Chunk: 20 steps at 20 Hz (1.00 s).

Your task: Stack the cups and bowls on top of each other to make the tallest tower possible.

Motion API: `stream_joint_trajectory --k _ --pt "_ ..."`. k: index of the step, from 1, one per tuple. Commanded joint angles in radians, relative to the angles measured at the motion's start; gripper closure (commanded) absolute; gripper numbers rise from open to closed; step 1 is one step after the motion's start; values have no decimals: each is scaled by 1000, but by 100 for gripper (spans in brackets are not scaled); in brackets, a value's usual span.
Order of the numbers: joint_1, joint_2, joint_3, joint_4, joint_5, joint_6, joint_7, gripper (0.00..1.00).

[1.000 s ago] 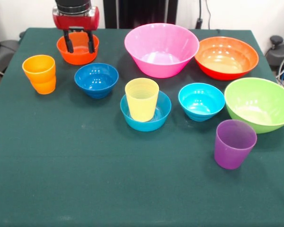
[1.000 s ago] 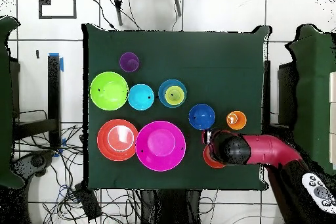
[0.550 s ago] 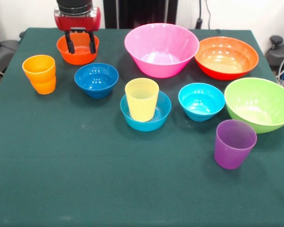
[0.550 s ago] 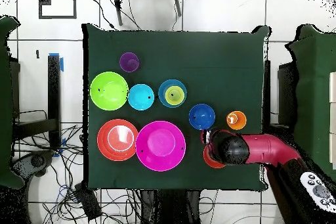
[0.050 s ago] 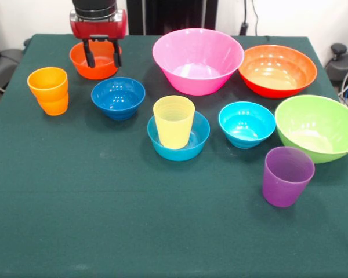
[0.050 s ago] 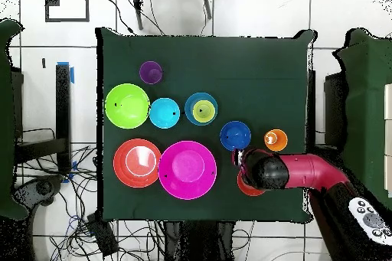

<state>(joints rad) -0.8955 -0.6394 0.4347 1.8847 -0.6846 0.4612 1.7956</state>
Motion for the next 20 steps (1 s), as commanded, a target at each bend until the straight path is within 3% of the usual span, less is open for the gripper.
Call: stream_joint_trajectory --k 1,8,14,20 --pt "0 15 41 47 -94 12 -142 0" --pt "-52 -27 39 130 -124 -27 -148 0" --pt "-25 32 40 65 -160 -29 -119 0" --pt "-44 21 47 75 -183 -36 -119 0"
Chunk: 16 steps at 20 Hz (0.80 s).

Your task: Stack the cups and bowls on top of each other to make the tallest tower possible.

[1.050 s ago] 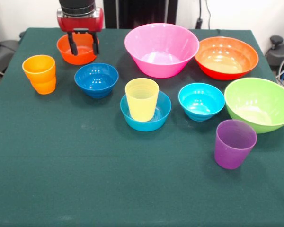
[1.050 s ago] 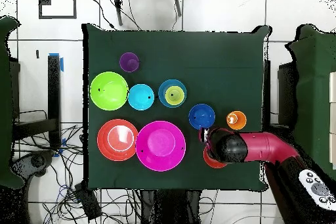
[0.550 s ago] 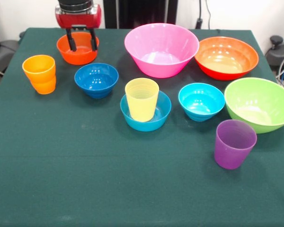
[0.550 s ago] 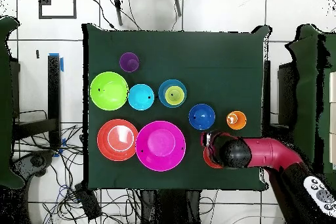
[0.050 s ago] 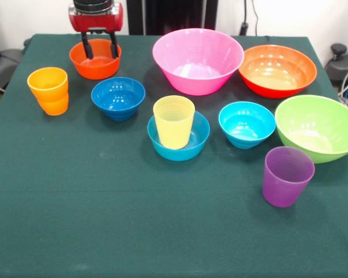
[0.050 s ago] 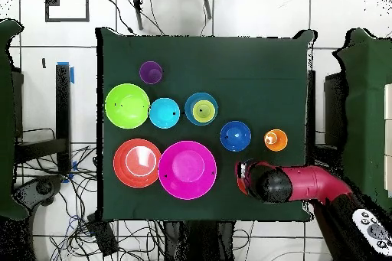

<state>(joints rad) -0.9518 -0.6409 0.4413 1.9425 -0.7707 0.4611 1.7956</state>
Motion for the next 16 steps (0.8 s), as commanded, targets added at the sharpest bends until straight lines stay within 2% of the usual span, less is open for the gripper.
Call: stream_joint_trajectory --k 1,6,7,13,16 --pt "9 22 41 21 -103 -40 -118 0" --pt "17 31 40 14 -115 -45 -101 0" --pt "5 3 44 45 -112 -49 -102 0" --pt "12 -6 42 56 -117 -55 -86 0" --pt "0 -31 57 75 -95 -39 -97 0"
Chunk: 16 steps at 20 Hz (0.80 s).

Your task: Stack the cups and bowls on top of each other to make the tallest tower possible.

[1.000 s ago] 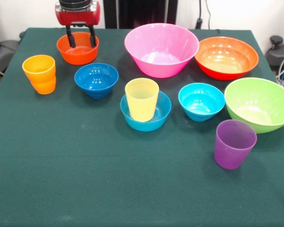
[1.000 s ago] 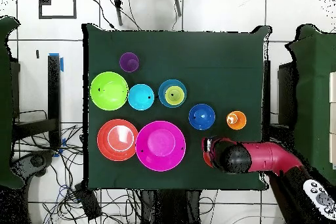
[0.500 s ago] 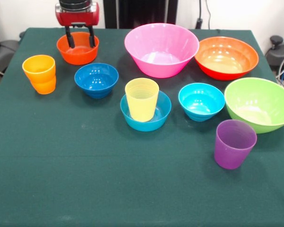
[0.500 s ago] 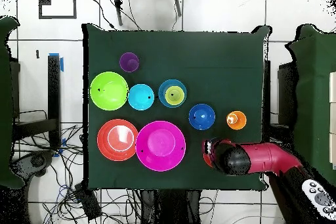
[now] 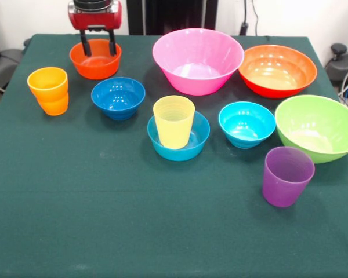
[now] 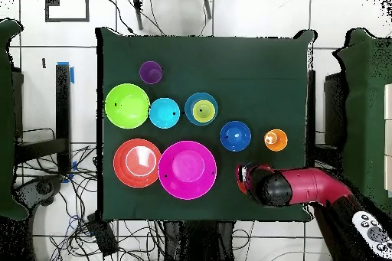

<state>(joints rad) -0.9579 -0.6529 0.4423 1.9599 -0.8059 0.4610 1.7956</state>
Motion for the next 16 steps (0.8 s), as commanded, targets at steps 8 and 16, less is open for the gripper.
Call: stream_joint_trajectory --k 8,16 --pt "-43 -94 125 109 12 30 -139 0" --pt "-48 -129 164 120 45 73 -137 0"
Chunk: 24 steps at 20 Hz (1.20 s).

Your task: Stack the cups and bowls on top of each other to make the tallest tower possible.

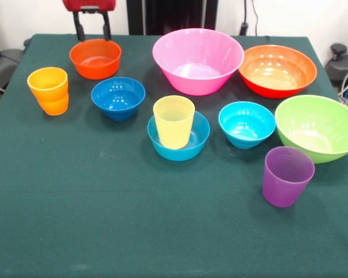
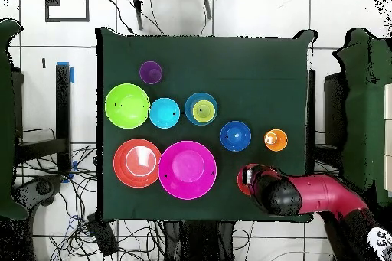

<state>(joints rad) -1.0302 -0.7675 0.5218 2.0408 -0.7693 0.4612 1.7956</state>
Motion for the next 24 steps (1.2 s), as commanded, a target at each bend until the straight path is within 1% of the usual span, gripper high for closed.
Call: stream_joint_trajectory --k 1,4,7,13,18,22,24 --pt "30 -8 81 37 1 66 -130 0" --pt "47 5 69 27 -15 53 -109 0" --pt "75 -4 61 24 -14 56 -84 0" --pt "123 8 35 12 -26 33 -40 0" --pt "143 13 18 10 -31 21 -27 0" --pt "142 13 18 3 -26 25 -36 0" --pt "152 49 3 -25 -48 13 -31 0"
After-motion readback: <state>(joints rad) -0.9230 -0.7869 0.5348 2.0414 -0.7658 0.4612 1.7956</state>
